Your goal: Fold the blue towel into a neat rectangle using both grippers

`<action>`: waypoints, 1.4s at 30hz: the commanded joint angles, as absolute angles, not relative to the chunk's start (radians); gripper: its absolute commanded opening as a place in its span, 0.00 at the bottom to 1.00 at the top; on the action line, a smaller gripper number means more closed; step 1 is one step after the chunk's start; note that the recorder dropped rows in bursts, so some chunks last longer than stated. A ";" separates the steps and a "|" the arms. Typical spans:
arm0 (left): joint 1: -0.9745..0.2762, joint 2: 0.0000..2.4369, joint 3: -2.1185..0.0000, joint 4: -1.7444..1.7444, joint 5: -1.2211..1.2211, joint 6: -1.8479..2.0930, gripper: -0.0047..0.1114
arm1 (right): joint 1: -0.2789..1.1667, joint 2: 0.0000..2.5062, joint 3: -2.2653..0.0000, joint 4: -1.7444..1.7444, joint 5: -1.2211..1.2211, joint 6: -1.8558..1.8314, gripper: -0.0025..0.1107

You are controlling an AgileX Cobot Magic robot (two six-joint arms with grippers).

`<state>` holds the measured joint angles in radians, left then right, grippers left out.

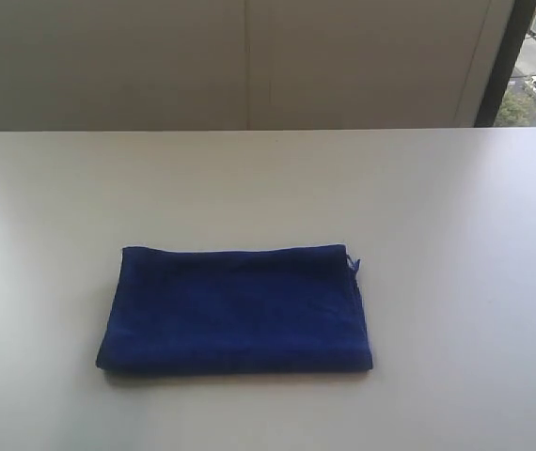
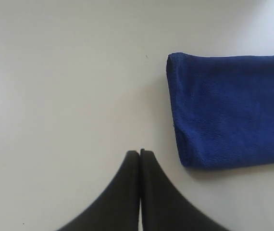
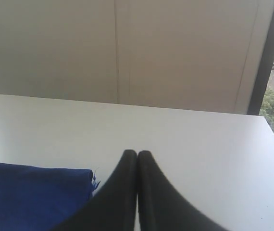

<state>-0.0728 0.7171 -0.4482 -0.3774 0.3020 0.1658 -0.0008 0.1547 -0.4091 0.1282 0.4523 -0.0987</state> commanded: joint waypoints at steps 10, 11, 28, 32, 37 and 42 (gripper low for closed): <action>-0.070 0.710 -0.439 -0.387 0.306 0.166 0.04 | -0.024 0.114 -0.404 0.123 0.454 -0.109 0.02; -0.070 0.710 -0.439 -0.387 0.306 0.166 0.04 | -0.034 0.105 -0.404 0.123 0.454 -0.109 0.02; -0.070 0.710 -0.439 -0.387 0.303 0.166 0.04 | -0.141 0.000 -0.406 0.123 0.446 -0.109 0.02; -0.070 0.710 -0.439 -0.387 0.303 0.166 0.04 | -0.141 0.000 -0.395 0.111 0.446 -0.121 0.02; -0.070 0.710 -0.439 -0.387 0.303 0.166 0.04 | -0.141 0.000 -0.313 0.104 0.446 -0.137 0.02; -0.070 0.710 -0.439 -0.387 0.303 0.166 0.04 | -0.141 0.000 -0.204 0.104 0.446 -0.135 0.02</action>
<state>-0.0728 0.7171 -0.4482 -0.3774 0.2997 0.1658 -0.1339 0.0036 -0.2583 0.1126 0.4481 -0.1259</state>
